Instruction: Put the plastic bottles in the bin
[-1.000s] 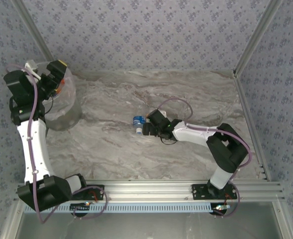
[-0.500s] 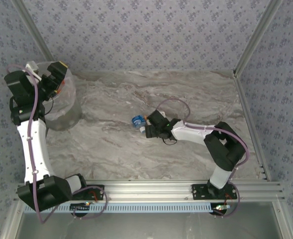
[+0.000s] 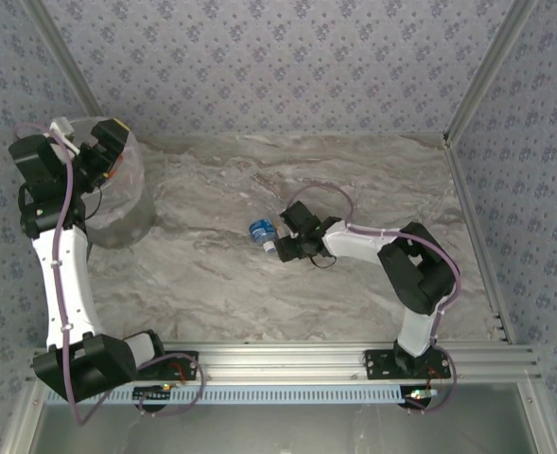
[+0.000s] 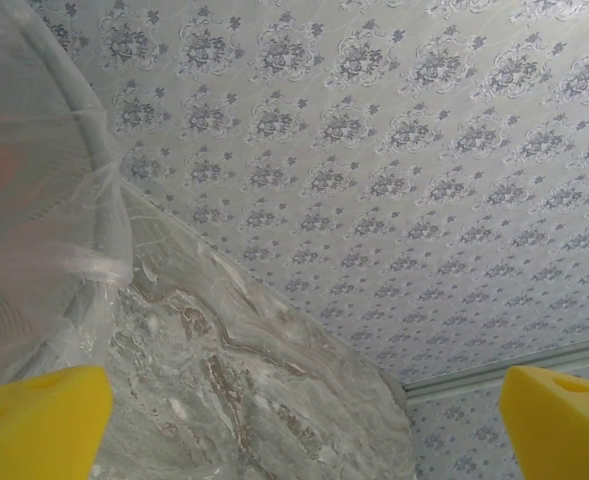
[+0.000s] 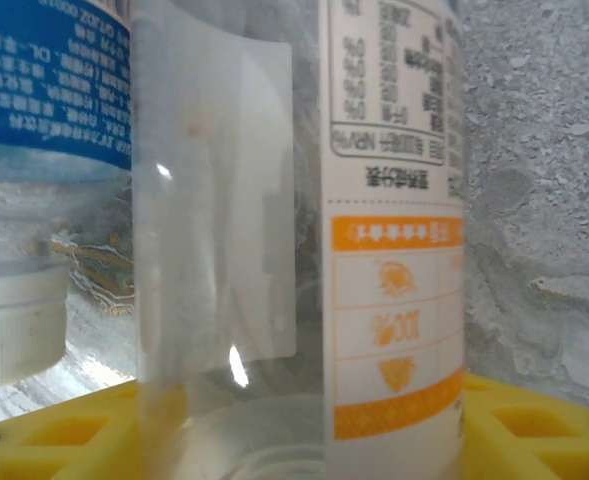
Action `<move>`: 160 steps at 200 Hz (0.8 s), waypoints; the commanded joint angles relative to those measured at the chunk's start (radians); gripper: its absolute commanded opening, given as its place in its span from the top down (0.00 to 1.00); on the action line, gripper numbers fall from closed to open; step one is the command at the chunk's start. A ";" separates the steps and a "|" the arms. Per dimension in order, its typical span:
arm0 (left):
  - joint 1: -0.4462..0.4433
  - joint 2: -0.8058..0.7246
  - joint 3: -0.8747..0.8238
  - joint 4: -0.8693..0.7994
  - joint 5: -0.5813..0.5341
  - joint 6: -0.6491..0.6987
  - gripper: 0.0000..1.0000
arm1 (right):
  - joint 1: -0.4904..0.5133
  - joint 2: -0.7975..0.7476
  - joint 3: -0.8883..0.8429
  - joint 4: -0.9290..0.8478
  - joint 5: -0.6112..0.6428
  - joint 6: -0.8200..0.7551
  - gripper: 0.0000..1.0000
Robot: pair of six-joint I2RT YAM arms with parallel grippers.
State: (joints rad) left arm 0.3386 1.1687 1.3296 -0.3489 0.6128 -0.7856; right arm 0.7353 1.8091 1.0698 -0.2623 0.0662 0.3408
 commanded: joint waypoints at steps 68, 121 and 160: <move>0.000 -0.047 -0.013 -0.016 0.005 0.009 0.01 | -0.014 -0.132 -0.048 -0.055 0.041 -0.080 0.65; -0.058 -0.084 -0.007 -0.011 0.000 0.024 0.01 | -0.020 -0.271 -0.077 0.008 0.068 -0.079 0.86; -0.190 -0.084 0.005 -0.019 -0.046 0.054 0.01 | -0.038 -0.395 -0.139 0.163 -0.021 -0.073 1.00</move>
State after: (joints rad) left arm 0.2089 1.0954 1.3182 -0.3679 0.5930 -0.7681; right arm 0.7132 1.4864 0.9634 -0.2203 0.1005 0.2722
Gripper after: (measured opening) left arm 0.994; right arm 0.590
